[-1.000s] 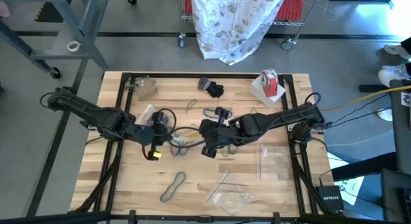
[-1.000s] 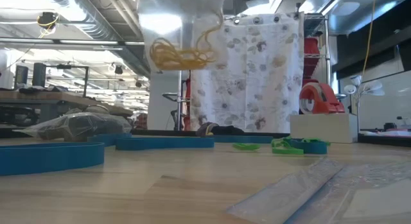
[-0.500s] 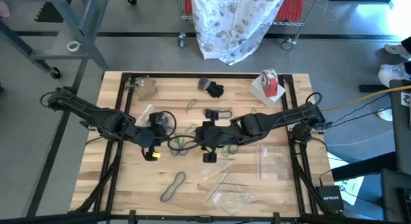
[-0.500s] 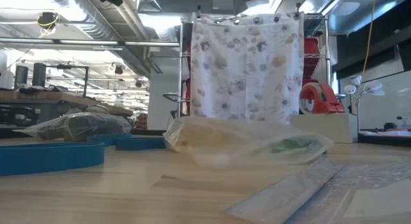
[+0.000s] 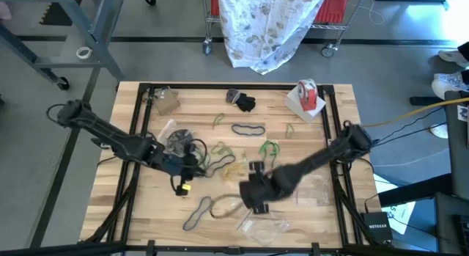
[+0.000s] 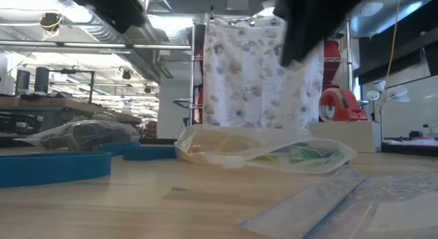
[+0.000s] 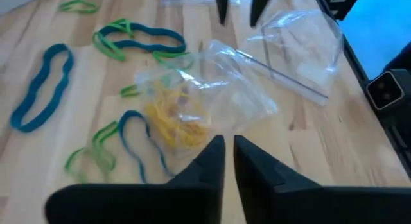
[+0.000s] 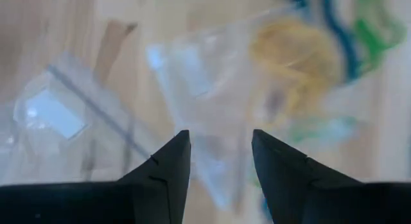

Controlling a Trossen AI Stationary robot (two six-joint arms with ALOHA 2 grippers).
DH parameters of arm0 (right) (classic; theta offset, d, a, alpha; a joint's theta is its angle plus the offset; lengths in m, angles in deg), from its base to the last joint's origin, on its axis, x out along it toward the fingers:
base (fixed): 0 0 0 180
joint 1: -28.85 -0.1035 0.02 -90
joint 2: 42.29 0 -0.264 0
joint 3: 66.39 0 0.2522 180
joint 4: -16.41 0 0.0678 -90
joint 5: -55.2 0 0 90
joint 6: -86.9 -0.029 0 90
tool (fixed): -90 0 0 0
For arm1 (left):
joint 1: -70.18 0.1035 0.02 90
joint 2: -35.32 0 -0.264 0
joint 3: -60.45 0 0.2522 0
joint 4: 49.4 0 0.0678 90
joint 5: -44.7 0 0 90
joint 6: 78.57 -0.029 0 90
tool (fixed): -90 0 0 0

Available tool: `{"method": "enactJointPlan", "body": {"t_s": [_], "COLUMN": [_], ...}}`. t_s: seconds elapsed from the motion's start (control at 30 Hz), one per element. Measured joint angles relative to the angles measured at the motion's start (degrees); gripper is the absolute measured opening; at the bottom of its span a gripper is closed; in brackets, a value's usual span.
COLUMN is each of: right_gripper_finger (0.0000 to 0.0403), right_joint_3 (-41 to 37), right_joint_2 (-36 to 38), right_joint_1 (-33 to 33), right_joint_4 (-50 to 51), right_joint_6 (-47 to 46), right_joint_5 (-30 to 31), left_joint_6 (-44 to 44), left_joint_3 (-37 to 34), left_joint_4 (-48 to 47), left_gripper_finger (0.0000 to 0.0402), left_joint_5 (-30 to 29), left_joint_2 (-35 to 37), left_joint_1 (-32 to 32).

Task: Sort rubber bands
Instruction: Close the transparent zip bag

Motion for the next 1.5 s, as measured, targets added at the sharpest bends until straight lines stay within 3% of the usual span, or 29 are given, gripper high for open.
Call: {"method": "enactJointPlan", "body": {"t_s": [0.13,0.27,0.4,0.63,0.73,0.87,0.97,1.07,1.17,1.3,1.5], "right_gripper_finger": [0.016,0.016,0.016,0.016,0.016,0.016,0.0138,0.0073,0.0013,0.0009,0.0001], "right_joint_3": [-7.27,-12.29,-16.91,-22.74,-22.74,-22.74,-22.74,-21.36,-18.54,-14.68,-12.71], "right_joint_2": [0.0,0.0,0.0,-1.41,-3.31,-5.68,-6.26,-6.36,-5.95,-5.93,-5.55], "right_joint_1": [-5.04,-8.92,-10.8,-10.16,-9.24,-7.79,-7.43,-6.62,-5.33,-3.25,-0.81], "right_joint_4": [-8.43,-13.21,-18.65,-32.1,-32.65,-32.46,-33.21,-32.24,-28.34,-23.37,-22.84], "right_joint_6": [-2.72,-2.72,-2.39,9.86,12.49,12.57,11.23,5.18,-2.31,-10.0,-10.66], "right_joint_5": [3.67,11.34,15.54,20.27,23.6,23.68,25.84,24.75,19.77,17.05,8.65], "left_joint_6": [-3.53,-10.73,-18.38,-26.43,-26.04,-24.23,-24.05,-24.05,-25.23,-26.85,-27.18], "left_joint_3": [-0.2,-0.18,1.22,5.63,6.13,6.19,6.19,6.19,6.19,6.19,6.19], "left_joint_4": [6.16,14.37,18.93,19.93,19.92,19.96,19.97,19.91,19.88,19.94,20.02], "left_gripper_finger": [0.0089,0.0141,0.0174,0.0182,0.0178,0.0175,0.0175,0.0174,0.0174,0.0174,0.0174], "left_joint_5": [-0.08,-0.03,-0.08,-0.75,-0.89,-0.91,-0.91,-0.91,-0.91,-3.11,-5.83], "left_joint_2": [-5.09,-12.6,-20.73,-31.65,-33.02,-33.06,-33.06,-33.06,-32.8,-32.34,-31.55], "left_joint_1": [0.04,-0.35,-1.46,-3.04,-3.08,-3.08,-3.08,-3.08,-3.14,-3.17,-3.28]}}
